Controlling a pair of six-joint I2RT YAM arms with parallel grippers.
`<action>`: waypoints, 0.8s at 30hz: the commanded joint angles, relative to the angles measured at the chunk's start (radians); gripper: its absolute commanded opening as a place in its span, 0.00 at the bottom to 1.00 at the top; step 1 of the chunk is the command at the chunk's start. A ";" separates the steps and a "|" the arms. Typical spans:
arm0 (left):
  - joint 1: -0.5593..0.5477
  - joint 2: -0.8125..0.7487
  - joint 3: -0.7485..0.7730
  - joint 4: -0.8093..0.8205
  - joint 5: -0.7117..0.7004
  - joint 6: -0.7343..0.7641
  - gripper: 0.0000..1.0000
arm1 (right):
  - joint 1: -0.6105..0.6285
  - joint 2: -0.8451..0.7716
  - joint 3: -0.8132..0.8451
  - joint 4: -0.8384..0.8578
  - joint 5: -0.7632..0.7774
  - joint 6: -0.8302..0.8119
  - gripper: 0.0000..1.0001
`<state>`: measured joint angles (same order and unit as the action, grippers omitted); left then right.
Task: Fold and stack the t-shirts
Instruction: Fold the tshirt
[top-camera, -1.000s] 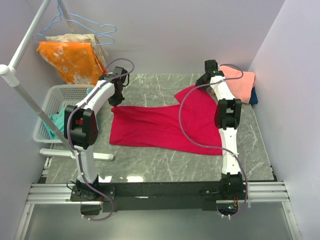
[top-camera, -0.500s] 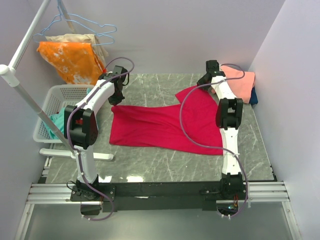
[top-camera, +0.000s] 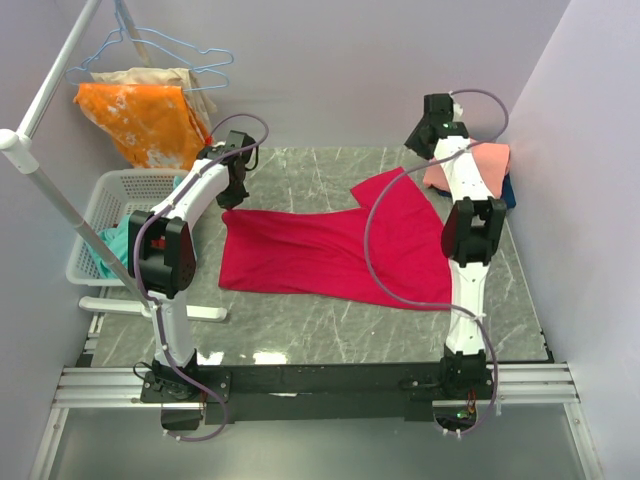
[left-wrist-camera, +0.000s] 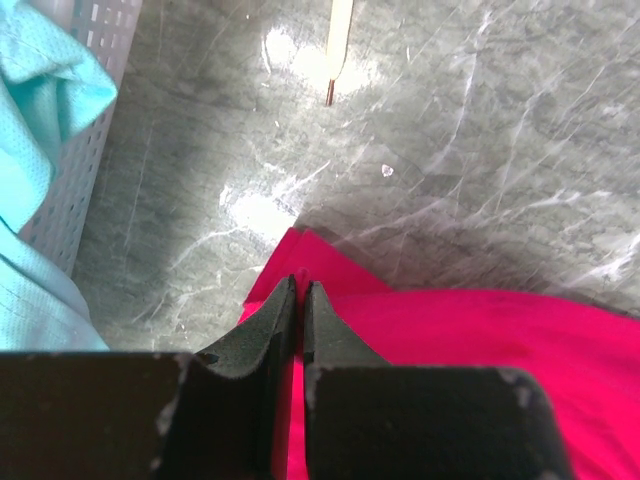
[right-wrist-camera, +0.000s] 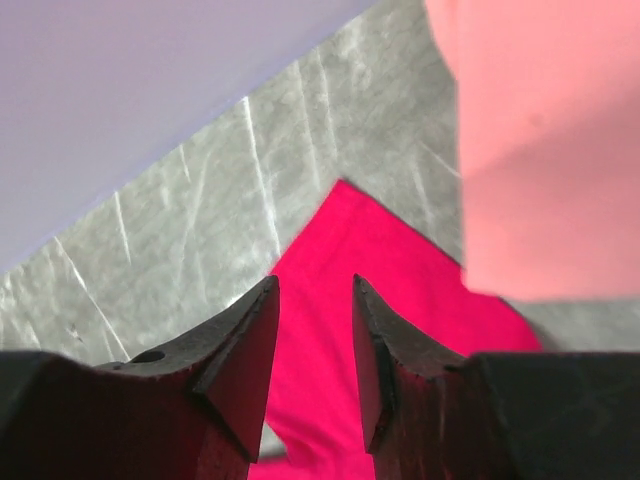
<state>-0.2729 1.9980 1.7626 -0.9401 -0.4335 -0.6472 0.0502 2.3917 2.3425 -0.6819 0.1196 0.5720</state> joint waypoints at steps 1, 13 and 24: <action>-0.005 0.002 0.060 0.014 -0.039 0.009 0.02 | 0.010 -0.123 -0.118 -0.157 0.069 -0.092 0.41; -0.005 0.010 0.037 0.014 -0.053 0.001 0.01 | 0.014 -0.574 -0.758 -0.053 0.089 -0.152 0.41; -0.005 0.005 0.028 0.014 -0.050 -0.008 0.01 | 0.020 -0.582 -0.977 -0.041 0.037 -0.143 0.41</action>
<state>-0.2737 2.0094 1.7863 -0.9394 -0.4660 -0.6479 0.0612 1.8095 1.4021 -0.7361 0.1719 0.4408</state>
